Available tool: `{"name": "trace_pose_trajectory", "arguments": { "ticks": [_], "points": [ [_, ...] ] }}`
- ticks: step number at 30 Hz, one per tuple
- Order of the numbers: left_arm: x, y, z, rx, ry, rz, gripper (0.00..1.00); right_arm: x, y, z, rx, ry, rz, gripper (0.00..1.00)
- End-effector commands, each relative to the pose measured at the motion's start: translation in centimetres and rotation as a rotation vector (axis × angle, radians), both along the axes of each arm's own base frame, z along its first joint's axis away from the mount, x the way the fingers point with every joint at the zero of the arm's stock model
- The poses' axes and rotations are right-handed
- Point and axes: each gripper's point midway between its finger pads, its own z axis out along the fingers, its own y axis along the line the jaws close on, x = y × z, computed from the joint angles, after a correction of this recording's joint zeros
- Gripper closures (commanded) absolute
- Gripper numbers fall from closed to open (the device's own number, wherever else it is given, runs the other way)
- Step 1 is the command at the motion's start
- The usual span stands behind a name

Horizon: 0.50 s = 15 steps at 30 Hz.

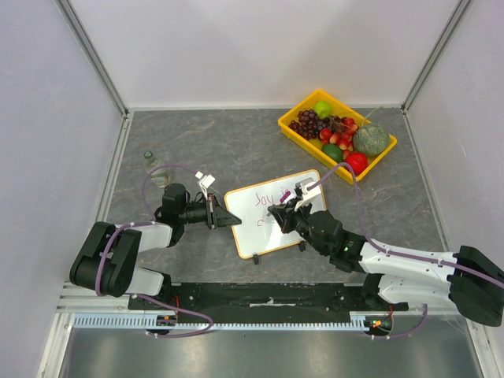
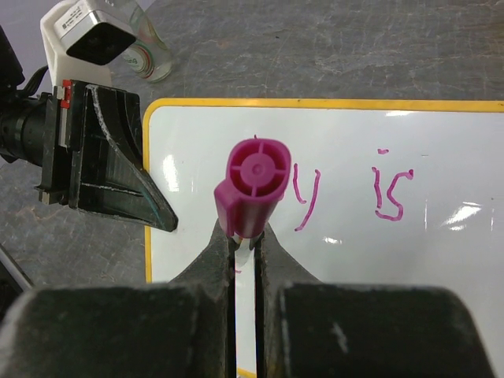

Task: Write a sentence on the whiteboard
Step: Write on the whiteboard at the whiteboard stand.

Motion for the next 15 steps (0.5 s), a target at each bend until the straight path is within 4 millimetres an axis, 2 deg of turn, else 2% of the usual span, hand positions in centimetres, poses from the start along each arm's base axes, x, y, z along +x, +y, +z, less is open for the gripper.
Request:
{"name": "trace_pose_trajectory", "arguments": {
  "ticks": [1,15],
  "points": [
    [1.1,0.2,-0.8,0.036,0.002,0.048,0.98,0.9,-0.1,2.7,0.047,-0.041,-0.05,1.0],
    [1.0,0.3,-0.8,0.033,0.001,0.049,0.98,1.5,-0.3,1.2,0.009,-0.022,-0.091,1.0]
  ]
}}
